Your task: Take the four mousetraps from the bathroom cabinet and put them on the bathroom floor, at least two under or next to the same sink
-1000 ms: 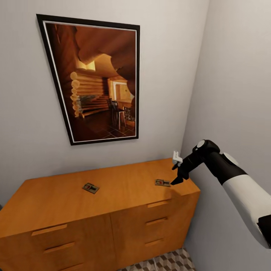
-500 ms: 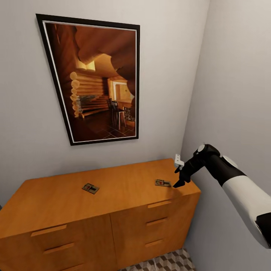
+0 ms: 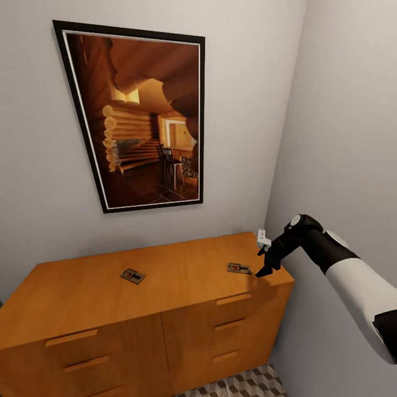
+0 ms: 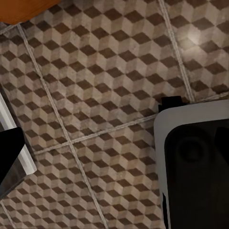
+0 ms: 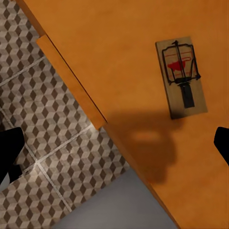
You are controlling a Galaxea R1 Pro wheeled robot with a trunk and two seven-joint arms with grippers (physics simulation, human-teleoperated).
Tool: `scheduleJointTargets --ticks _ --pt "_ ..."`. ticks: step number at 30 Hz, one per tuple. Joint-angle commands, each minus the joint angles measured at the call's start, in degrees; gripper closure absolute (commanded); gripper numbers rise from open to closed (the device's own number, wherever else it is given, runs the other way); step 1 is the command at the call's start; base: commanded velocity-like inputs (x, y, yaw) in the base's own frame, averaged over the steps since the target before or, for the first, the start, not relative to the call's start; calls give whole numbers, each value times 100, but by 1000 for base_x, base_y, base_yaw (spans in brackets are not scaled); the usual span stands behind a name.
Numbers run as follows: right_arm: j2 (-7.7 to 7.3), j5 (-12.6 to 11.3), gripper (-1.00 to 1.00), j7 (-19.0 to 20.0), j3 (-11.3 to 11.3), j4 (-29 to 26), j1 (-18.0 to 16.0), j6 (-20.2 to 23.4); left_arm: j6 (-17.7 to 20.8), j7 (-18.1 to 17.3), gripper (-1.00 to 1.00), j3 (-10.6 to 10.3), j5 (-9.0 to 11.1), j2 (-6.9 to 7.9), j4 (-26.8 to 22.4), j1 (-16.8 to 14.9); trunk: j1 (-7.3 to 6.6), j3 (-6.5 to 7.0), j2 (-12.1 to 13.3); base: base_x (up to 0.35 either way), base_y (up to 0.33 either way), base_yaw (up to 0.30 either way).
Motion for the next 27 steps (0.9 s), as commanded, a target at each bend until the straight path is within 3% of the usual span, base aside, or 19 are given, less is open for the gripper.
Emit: scheduleJointTargets --ticks 1,27 --pt "-4 5 -100 17 18 -8 -5 58 -42 1 -100 -49 59 -4 24 -9 1 -9 -7 0 0 0" --pt "-14 5 -100 15 9 -1 -1 44 -41 1 -100 -49 59 -12 24 -7 1 -9 -7 70 0 0"
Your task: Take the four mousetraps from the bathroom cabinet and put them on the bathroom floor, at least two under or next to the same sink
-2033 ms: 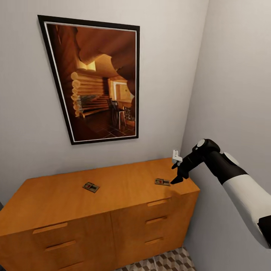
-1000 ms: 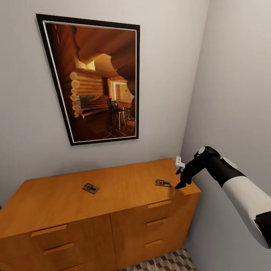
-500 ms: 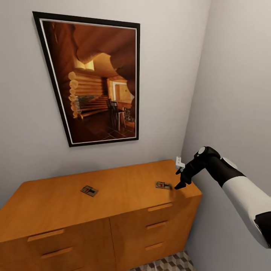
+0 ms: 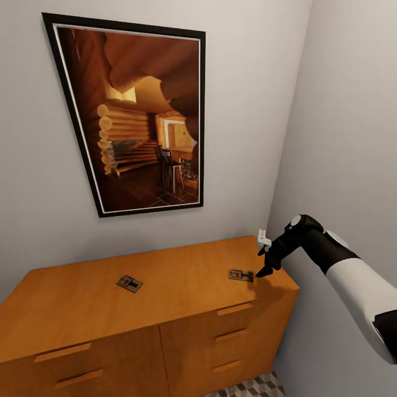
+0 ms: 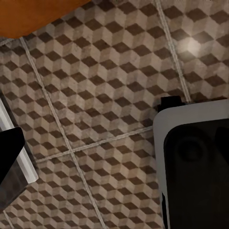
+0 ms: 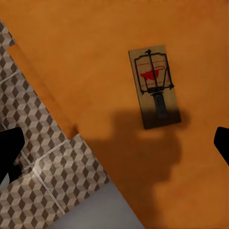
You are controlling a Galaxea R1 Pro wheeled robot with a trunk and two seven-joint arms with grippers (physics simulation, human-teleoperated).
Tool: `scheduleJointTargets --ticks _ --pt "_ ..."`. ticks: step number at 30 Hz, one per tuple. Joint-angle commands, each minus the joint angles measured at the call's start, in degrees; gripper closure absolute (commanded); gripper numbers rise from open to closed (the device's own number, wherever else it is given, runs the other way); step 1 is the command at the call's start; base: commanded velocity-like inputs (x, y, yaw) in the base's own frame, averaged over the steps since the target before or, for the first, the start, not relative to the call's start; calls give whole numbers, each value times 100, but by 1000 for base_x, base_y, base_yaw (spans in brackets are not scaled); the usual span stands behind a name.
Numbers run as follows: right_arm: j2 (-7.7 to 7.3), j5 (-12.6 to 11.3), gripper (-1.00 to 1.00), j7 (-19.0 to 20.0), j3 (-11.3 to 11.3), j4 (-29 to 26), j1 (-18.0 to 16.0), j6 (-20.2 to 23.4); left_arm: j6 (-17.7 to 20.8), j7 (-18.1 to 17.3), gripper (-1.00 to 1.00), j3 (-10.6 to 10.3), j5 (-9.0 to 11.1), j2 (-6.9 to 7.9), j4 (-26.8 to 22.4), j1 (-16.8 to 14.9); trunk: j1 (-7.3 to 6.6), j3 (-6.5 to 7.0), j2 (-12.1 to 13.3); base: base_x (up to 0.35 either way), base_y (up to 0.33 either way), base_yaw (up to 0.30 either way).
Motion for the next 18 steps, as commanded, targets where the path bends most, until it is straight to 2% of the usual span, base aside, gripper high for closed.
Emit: scheduleJointTargets --ticks 1,10,18 --pt "-6 5 -100 18 18 -10 -6 60 -42 1 -100 -49 59 -4 24 -10 1 -9 -7 4 0 0" --pt "-34 5 -100 14 17 -10 -2 59 -42 1 -100 -49 59 -4 24 -9 1 -9 -7 10 0 0" --pt "-41 5 -100 14 17 -10 -1 59 -42 1 -100 -49 59 -4 23 -9 1 -9 -7 146 0 0"
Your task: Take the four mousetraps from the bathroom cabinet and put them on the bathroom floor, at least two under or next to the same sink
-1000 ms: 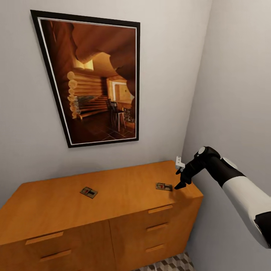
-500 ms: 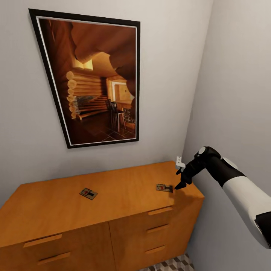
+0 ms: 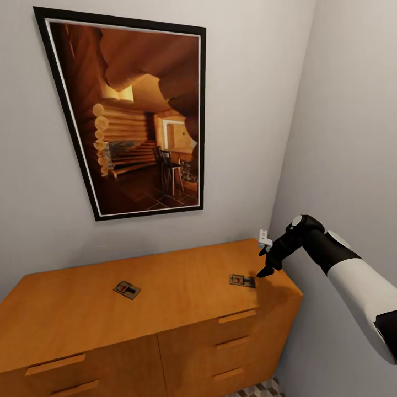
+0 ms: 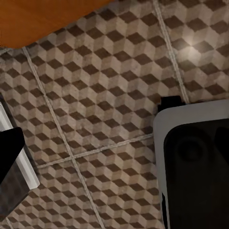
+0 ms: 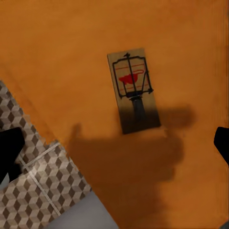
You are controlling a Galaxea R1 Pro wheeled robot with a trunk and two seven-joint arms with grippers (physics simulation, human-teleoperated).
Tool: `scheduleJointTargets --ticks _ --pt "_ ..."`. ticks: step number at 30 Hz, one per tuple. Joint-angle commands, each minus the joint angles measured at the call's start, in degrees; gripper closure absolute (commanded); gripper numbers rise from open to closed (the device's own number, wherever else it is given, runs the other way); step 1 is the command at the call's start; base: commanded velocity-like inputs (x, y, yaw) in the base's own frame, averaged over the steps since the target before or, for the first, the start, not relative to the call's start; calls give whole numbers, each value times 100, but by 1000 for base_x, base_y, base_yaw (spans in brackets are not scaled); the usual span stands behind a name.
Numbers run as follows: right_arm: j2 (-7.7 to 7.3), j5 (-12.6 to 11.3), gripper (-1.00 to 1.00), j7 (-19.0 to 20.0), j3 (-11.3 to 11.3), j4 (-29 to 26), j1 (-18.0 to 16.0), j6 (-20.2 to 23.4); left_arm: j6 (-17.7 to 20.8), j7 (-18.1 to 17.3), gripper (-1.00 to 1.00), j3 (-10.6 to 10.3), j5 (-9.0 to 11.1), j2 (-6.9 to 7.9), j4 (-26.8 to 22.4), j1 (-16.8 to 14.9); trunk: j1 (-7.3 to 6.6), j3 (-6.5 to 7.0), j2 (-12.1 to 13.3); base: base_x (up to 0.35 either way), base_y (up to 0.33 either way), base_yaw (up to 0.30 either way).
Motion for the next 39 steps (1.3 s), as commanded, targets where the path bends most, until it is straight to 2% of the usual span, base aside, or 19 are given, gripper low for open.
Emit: scheduleJointTargets --ticks 1,31,34,39 --pt "-6 5 -100 19 18 -10 -5 60 -42 1 -100 -49 59 -4 24 -10 3 -9 -6 189 0 0" --pt "-36 4 -100 19 -1 -8 -5 60 -42 1 -100 -49 59 -4 24 -10 3 -9 -6 25 0 0" --pt "-39 0 -100 19 -29 -9 -5 58 -42 1 -100 -49 59 -4 24 -10 3 -9 -6 0 0 0" --pt "-36 -3 -100 17 -212 -10 -5 8 -42 1 -100 -49 59 -4 24 -10 3 -9 -6 0 0 0"
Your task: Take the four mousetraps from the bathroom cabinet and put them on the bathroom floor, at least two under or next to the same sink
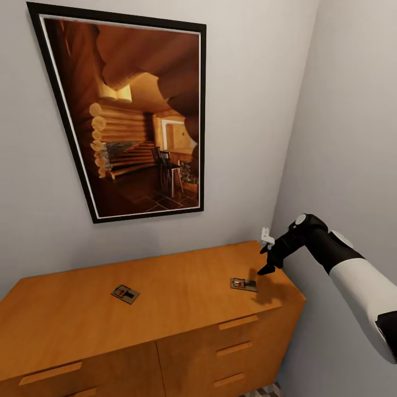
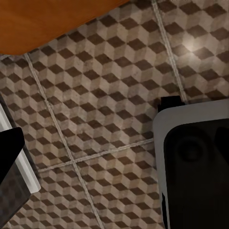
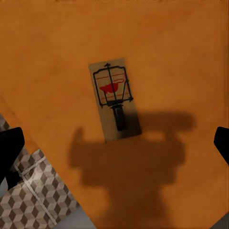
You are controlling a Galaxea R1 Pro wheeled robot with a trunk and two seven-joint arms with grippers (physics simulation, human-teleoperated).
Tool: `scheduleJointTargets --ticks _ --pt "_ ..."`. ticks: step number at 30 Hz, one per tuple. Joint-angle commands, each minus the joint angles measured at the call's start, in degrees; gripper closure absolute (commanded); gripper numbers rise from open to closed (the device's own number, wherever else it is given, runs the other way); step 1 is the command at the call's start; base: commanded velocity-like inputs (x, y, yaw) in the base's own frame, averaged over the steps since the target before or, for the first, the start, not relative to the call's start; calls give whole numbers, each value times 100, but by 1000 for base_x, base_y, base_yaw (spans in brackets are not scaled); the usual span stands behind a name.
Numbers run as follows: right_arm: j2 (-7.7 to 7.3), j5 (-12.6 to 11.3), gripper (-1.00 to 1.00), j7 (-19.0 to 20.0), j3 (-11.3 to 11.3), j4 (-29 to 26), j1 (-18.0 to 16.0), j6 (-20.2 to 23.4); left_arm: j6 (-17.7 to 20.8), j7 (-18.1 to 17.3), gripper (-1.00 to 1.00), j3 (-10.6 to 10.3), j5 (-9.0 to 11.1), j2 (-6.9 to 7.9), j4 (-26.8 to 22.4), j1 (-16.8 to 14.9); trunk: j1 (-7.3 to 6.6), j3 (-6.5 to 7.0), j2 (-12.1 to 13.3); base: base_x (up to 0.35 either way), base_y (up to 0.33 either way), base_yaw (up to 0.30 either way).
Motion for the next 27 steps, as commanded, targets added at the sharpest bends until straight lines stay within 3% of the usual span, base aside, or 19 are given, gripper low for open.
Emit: scheduleJointTargets --ticks 1,9,27 --pt "-4 5 -100 20 -76 -8 -5 1 -42 1 -100 -49 59 -4 24 -10 1 -9 -7 0 0 0" --pt "4 4 -100 13 -307 54 -8 -211 -42 1 -100 -49 59 -4 24 -10 1 -9 -7 0 0 0" --pt "7 -4 -100 20 -351 112 -5 -259 -42 1 -100 -49 59 -4 24 -9 1 -9 -7 0 0 0"
